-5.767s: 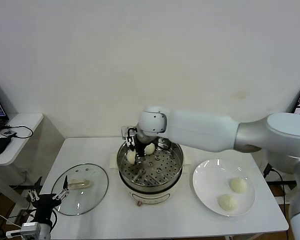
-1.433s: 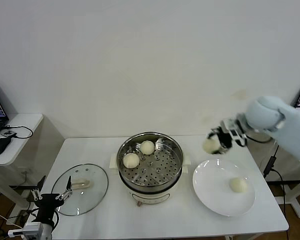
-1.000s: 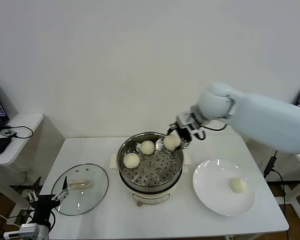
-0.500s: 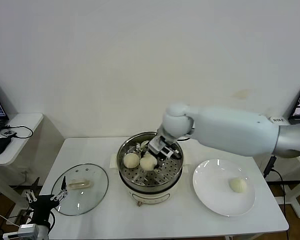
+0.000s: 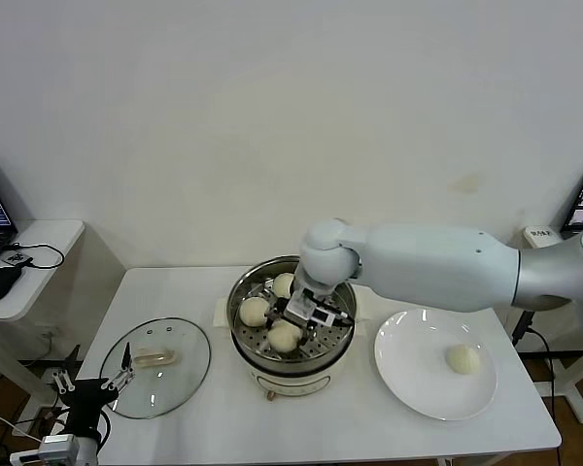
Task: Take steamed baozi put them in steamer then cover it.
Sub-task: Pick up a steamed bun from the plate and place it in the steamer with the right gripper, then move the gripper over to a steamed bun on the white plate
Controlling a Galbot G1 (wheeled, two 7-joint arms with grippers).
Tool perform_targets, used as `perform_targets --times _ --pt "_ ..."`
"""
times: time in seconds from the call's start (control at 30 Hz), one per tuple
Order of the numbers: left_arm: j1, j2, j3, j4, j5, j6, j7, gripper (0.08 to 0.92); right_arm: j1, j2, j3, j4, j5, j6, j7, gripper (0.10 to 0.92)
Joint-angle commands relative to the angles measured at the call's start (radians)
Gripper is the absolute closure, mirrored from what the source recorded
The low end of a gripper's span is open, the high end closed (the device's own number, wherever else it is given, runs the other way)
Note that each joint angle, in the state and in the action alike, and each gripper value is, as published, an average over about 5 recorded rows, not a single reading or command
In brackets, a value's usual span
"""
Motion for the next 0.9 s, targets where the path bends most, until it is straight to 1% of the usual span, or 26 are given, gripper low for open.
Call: perform_targets --times 0.03,0.13,0.23,0.33,0.43,0.6,0.7,0.8,0.9 --pt "-0.001 -0.001 0.002 0.000 0.001 0.000 0.000 0.177 0.005 0.003 -0.008 0.007 -0.009 0.035 0.005 0.328" --pt "-0.001 0.000 0.003 -0.002 0.001 0.000 0.000 0.177 0.029 -0.014 0.002 0.015 0.015 0.031 0.001 0.254" --pt "-0.003 0.003 0.001 -0.004 0.000 0.001 0.000 0.177 0.067 -0.042 0.018 0.020 0.034 0.026 -0.014 0.211" --pt "-0.005 0.010 -0.005 -0.006 -0.005 0.002 0.001 0.177 0.103 -0.095 0.042 0.033 0.057 -0.007 -0.026 0.204" --pt "-0.006 0.020 -0.012 -0.008 -0.010 0.003 0.001 0.177 0.135 -0.180 0.065 0.059 0.084 -0.089 -0.043 0.203" --pt "-0.006 0.037 -0.014 -0.011 -0.013 0.003 0.002 0.177 0.167 -0.378 0.098 0.121 0.157 -0.314 -0.055 0.202" --pt "-0.010 0.044 -0.003 -0.012 -0.011 0.004 0.002 0.177 0.152 -0.523 0.115 0.167 0.186 -0.404 -0.048 0.203" --pt "-0.015 0.051 0.012 -0.014 -0.008 0.006 0.003 0.177 0.116 -0.651 0.120 0.213 0.183 -0.451 -0.038 0.203" --pt "-0.018 0.059 0.024 -0.016 -0.008 0.006 0.003 0.177 0.050 -0.748 0.130 0.246 0.143 -0.457 -0.035 0.203"
